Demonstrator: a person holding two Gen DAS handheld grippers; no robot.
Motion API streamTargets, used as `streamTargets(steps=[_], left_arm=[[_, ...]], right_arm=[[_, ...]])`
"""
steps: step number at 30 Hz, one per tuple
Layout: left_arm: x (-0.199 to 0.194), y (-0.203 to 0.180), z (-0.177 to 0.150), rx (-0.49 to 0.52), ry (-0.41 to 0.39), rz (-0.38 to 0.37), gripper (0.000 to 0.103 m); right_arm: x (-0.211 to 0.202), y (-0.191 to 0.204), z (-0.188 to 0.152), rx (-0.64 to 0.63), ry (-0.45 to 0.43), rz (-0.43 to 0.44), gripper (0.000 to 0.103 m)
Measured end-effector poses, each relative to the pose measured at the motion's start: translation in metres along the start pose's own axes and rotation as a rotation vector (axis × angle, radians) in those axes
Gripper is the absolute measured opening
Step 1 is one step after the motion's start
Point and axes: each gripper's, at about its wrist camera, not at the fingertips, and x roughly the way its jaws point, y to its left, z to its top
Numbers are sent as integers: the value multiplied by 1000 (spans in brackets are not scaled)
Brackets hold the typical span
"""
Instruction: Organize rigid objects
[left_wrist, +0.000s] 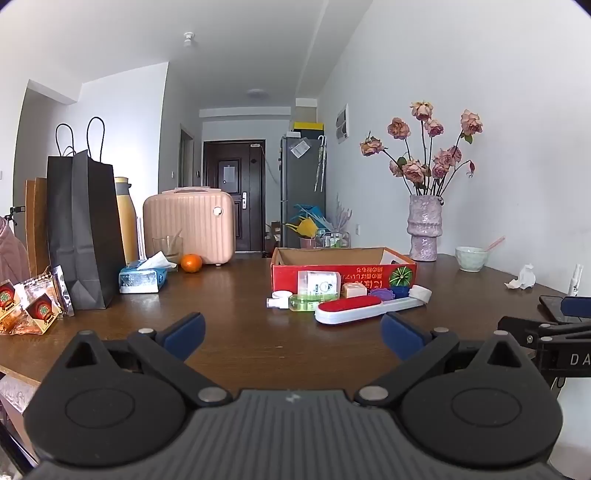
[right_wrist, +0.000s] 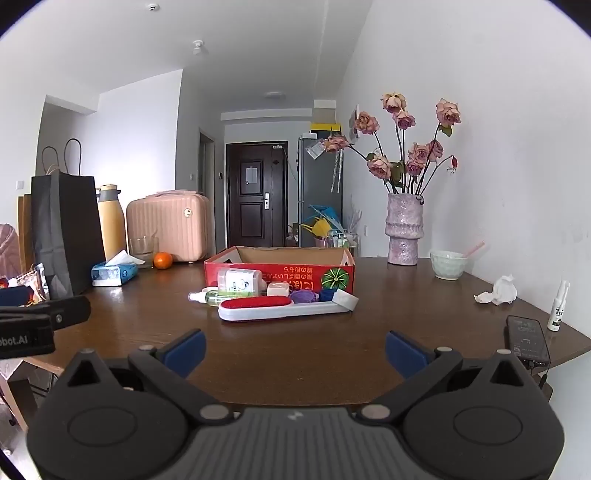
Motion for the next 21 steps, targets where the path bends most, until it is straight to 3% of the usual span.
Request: streamTargets(steps=[3,21], left_arm=[[-3,-1,2,14,-30,6,103],[1,2,1,28,-36,25,103]], right_arm=[[1,0,-1,18,9,0,103],[-1,4,0,-3,-11,8,103]])
